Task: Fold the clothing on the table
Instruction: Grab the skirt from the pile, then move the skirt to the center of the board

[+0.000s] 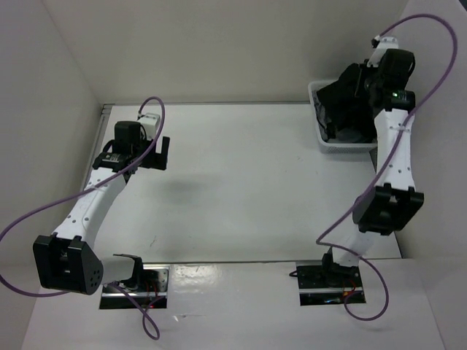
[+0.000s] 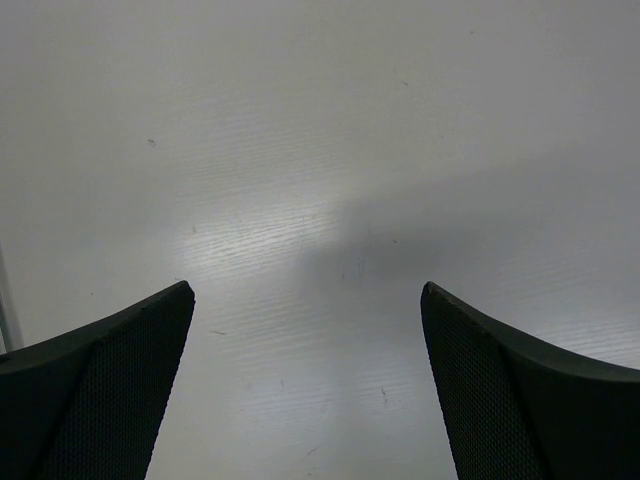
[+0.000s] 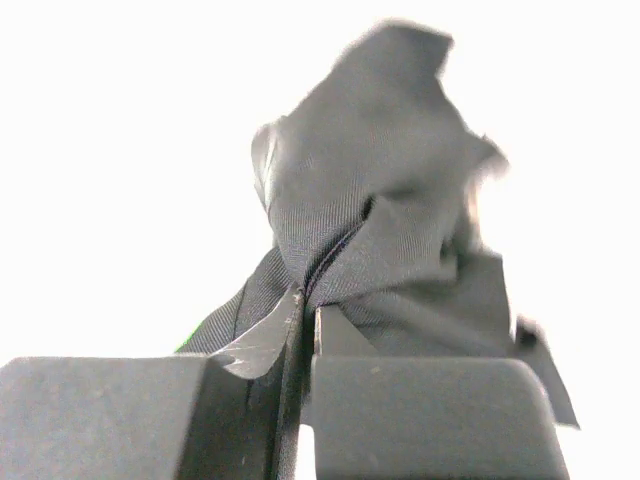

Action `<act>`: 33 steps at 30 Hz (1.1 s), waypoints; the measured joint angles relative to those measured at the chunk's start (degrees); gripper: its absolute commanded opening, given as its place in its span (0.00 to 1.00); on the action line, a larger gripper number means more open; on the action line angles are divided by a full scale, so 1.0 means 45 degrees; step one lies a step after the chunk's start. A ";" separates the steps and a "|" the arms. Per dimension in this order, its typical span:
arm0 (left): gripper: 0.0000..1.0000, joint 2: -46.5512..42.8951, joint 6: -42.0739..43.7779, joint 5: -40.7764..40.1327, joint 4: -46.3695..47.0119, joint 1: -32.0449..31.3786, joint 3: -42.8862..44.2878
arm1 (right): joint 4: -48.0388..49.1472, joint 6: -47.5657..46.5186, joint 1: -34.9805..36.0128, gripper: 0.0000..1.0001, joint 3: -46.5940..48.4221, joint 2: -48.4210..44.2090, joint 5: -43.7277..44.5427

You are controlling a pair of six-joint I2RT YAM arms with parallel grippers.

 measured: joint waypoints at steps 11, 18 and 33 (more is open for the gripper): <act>1.00 0.0000 0.0044 0.0223 -0.0010 0.0000 -0.0015 | -0.0432 0.0228 0.3104 0.00 0.0287 -0.4750 -0.1384; 1.00 0.0000 0.0253 0.0423 -0.0010 0.0000 -0.0015 | -0.1268 -0.0223 0.4833 0.78 -0.1851 -0.5459 -0.2623; 1.00 0.0000 0.0466 0.1137 -0.0117 0.0000 -0.0015 | -0.3293 -0.3084 0.9209 0.99 -0.6203 -0.5926 -0.0627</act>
